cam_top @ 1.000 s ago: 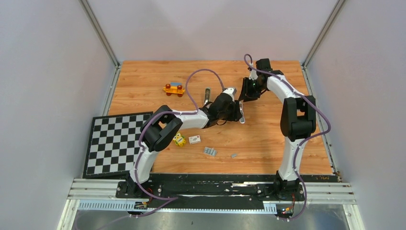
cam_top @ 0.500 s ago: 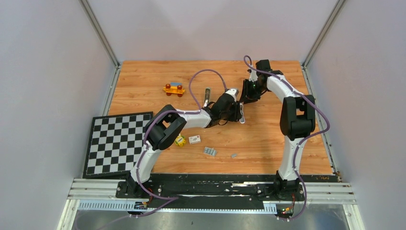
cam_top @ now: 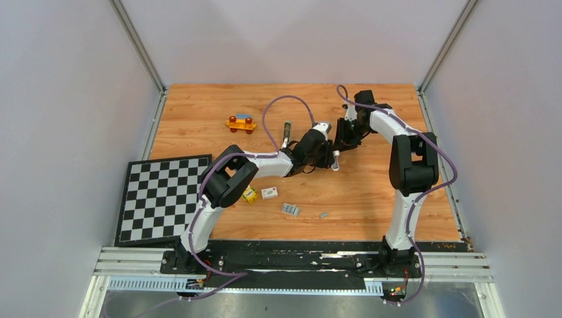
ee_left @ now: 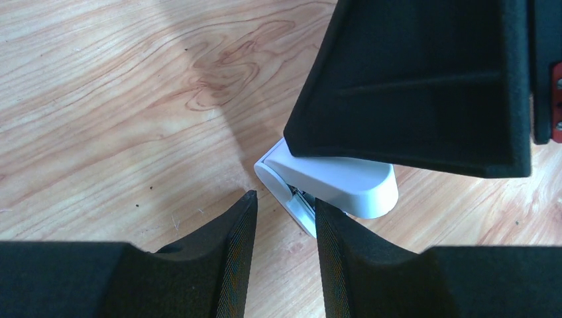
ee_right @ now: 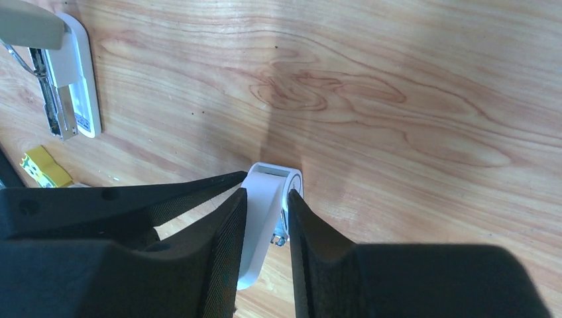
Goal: Load the staples into the stapler
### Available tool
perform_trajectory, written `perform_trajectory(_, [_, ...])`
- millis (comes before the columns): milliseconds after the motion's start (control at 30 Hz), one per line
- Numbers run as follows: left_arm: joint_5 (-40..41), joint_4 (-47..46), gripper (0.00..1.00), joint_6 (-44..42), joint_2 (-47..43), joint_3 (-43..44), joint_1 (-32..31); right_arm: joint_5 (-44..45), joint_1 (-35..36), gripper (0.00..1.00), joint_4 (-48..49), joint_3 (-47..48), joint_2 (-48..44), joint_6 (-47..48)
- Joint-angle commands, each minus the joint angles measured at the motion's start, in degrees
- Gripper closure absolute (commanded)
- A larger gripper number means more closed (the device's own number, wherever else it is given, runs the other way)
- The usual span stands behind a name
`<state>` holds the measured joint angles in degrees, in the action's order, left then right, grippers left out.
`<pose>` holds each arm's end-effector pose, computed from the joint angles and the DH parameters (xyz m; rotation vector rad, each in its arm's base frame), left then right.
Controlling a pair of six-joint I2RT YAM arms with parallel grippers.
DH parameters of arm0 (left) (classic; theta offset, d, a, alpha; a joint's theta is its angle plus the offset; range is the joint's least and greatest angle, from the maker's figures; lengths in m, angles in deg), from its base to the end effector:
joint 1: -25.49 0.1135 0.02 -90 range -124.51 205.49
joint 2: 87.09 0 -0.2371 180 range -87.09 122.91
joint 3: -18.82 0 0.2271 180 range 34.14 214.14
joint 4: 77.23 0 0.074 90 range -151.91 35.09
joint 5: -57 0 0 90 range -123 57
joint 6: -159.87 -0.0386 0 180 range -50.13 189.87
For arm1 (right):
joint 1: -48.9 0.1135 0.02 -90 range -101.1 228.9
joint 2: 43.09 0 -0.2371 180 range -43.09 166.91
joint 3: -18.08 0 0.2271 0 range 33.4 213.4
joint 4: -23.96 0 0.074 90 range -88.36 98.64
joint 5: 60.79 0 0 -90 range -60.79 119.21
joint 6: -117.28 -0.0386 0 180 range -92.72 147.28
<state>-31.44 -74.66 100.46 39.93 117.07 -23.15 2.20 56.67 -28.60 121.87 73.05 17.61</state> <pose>0.3034 -0.3431 0.1349 0.3316 2.1961 -0.7724 0.3863 0.0704 0.1796 -0.0992 2.6926 0.7295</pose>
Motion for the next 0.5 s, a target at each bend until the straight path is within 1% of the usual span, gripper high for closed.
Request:
perform_trajectory(0, [2.05, 2.80, 0.60, -1.19, 0.02, -0.20, -0.22, 0.43, -0.78, 0.68, -2.75, -2.61, -3.27, 1.33])
perform_trajectory(200, [1.10, 2.86, 0.60, -0.18, -2.23, -1.90, -0.22, 1.64, -0.81, 0.68, -2.39, -4.43, -4.12, 1.59])
perform_trajectory(467, [0.99, 4.04, 0.55, 0.74, -5.95, -3.40, -0.22, 2.61, -0.83, 0.69, -1.88, -4.80, -4.45, 1.85])
